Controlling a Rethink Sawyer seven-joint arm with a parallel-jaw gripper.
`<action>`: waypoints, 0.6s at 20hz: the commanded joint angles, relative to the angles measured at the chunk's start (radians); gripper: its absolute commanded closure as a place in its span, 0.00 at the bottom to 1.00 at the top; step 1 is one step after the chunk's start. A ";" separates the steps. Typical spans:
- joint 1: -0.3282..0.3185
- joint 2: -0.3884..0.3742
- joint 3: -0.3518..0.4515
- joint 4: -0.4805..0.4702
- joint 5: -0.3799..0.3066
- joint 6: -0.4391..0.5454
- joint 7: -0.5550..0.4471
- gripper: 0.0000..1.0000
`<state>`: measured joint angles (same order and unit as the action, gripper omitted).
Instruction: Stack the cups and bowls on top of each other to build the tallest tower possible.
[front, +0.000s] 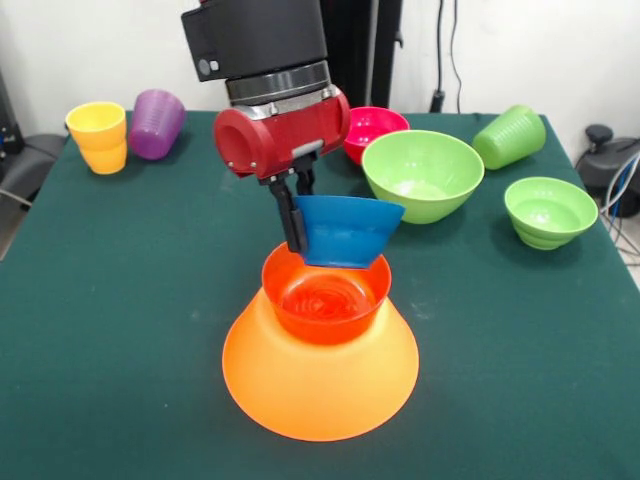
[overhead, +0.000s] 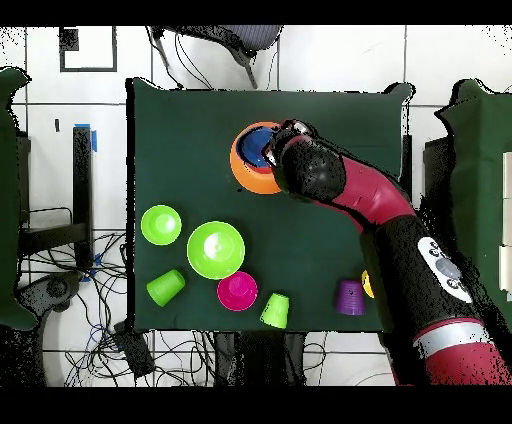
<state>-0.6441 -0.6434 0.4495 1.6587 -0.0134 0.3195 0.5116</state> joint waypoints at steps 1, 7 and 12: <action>0.028 0.022 -0.083 -0.024 -0.013 0.091 0.219 1.00; 0.033 0.028 -0.097 -0.011 -0.007 0.050 0.236 1.00; 0.042 0.034 -0.113 -0.014 -0.008 0.043 0.242 1.00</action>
<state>-0.6412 -0.6435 0.3789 1.6587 -0.0134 0.3195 0.5224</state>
